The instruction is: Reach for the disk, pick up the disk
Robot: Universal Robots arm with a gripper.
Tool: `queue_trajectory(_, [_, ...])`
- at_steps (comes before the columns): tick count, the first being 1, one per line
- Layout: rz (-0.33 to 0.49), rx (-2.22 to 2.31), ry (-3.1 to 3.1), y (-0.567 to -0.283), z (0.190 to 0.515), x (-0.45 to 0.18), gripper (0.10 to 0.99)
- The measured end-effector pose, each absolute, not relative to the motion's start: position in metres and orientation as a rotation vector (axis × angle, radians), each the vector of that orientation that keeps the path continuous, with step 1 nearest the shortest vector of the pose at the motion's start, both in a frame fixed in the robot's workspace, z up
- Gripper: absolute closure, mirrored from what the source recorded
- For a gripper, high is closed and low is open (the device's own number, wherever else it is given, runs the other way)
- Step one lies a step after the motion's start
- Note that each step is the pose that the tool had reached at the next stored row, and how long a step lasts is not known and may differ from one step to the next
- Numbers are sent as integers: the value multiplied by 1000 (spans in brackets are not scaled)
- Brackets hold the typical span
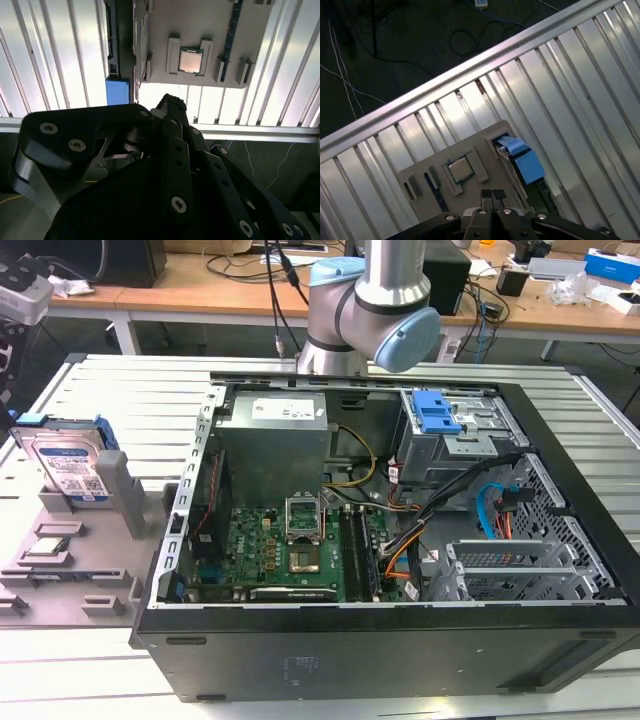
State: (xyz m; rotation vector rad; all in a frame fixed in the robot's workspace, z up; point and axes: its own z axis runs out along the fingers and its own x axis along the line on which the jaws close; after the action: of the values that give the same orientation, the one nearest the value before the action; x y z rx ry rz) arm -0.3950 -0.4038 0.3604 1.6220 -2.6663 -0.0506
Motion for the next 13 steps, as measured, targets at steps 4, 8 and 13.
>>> queue_trajectory(4, [-49, 1714, -2606, -404, 360, -395, 980])
queue_trajectory(8, [-48, 1801, -2546, -404, 360, -395, 980])
queue_trajectory(13, [-47, 1905, -2468, -404, 360, -395, 980])
